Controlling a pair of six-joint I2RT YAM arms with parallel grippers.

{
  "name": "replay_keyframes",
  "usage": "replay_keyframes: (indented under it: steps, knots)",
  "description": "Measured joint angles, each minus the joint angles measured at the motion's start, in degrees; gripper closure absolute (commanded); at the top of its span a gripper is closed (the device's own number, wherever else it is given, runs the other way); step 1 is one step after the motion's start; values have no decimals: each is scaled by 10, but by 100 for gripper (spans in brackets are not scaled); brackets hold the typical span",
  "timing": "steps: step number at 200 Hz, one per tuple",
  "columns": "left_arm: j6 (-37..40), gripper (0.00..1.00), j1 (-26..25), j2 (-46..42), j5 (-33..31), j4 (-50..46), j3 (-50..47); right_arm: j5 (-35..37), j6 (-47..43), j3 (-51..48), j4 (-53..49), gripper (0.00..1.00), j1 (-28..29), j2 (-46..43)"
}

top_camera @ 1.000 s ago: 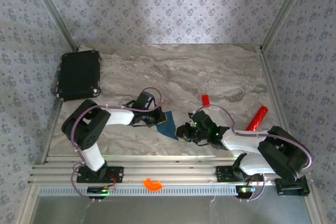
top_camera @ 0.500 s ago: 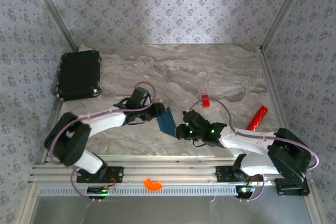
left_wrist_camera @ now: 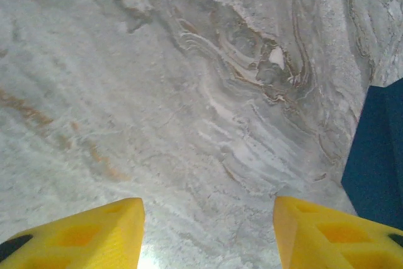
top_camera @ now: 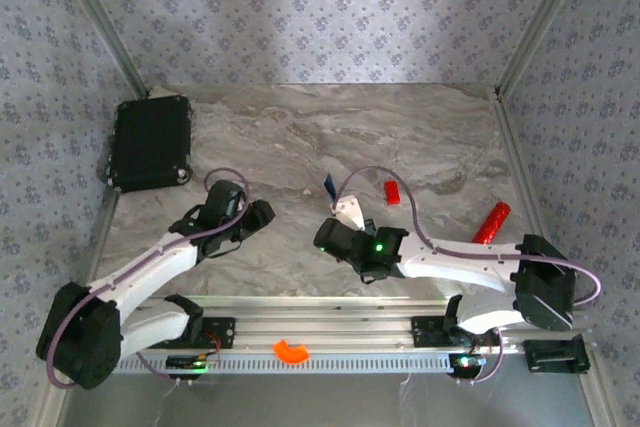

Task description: Fold a paper plane with a square sheet of paper (pick it up from the middle)

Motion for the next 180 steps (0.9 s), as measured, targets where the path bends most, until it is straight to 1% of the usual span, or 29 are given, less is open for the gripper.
replay_keyframes:
  steps: [19, 40, 83, 113, 136, 146, 172, 180]
  knots:
    - [-2, 43, 3, -33, 1, -21, -3, 36, -7, 13, -31, 100, 4, 17]
    - [-6, 42, 5, -75, 4, -41, -9, 58, -24, 20, -47, 100, 5, 36]
    - [-11, 40, 33, -147, 18, -98, -30, 73, -59, 29, -53, 100, 5, 74]
    - [-10, 38, 61, -199, 30, -138, -44, 75, -78, 39, -52, 99, 9, 125]
    - [-10, 38, 99, -233, 49, -151, -59, 63, -86, 57, -52, 97, 12, 178]
    - [-10, 38, 118, -240, 60, -154, -67, 50, -89, 66, -49, 95, 15, 199]
    - [-4, 37, 161, -238, 96, -153, -79, -18, -97, 82, -19, 86, 22, 238]
    - [-1, 37, 169, -232, 107, -150, -79, -45, -95, 86, -10, 82, 22, 246]
